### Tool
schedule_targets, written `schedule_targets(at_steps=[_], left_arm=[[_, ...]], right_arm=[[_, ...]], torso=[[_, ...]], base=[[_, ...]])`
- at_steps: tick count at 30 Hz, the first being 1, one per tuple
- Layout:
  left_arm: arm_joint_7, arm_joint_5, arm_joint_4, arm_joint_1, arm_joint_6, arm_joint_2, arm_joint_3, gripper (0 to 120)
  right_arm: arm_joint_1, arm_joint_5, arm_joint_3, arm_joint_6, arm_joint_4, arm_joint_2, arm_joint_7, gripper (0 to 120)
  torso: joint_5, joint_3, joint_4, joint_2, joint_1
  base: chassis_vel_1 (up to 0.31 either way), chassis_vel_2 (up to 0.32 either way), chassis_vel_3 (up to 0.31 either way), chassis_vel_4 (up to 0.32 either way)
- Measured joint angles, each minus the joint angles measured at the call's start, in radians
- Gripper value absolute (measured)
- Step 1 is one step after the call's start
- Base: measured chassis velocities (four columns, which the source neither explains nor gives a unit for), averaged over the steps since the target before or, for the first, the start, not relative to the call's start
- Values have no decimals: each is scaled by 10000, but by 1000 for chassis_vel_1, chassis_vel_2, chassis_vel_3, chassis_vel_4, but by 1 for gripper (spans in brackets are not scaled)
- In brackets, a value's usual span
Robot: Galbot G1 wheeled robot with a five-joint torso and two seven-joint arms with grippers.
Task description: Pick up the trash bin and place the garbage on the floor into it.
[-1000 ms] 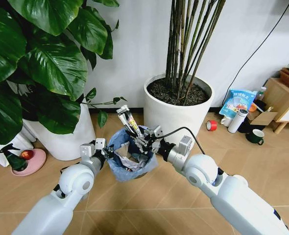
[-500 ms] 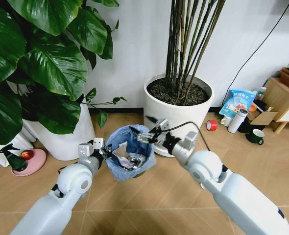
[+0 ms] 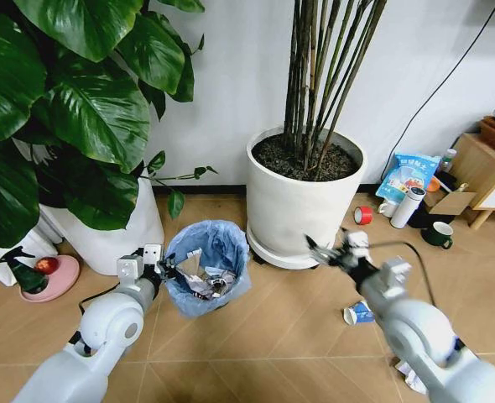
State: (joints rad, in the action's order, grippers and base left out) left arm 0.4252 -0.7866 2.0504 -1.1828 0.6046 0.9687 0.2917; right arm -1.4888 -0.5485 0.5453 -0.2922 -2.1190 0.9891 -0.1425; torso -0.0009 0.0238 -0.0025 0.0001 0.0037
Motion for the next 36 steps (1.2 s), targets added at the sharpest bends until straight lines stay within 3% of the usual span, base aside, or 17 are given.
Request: schedule_targets(at_steps=[6,13,17,28,36], left_arm=[[20,-2,51,-12,-19,-1,-55,0],[54,-10,147,-53,-39,64,-145,0],[62,-7,203,-111,-50,73,-134,0],[65,55,198,-138,-124,139,-223,0],[104,71,158,-137,-149,132,-316,0]], right_arm=[[-947,268,693,324,221,932,-532,100],[-770,-113,300,623,1128,2636,-3536,100],[-568,-326,268,827,1755,3079,-4231,100],[533,-2933,409,498,4447,3115,-4309,100],[1605,-3020,159,561,6567,2937,-3749,100]], torso=[[1,0,1,0,0],[-2,1,3,0,0],[0,1,4,0,0],[1,2,3,0,1],[3,2,2,-1,2]], base=[[0,0,0,0],[0,0,0,0],[0,0,0,0],[0,0,0,0],[0,0,0,0]])
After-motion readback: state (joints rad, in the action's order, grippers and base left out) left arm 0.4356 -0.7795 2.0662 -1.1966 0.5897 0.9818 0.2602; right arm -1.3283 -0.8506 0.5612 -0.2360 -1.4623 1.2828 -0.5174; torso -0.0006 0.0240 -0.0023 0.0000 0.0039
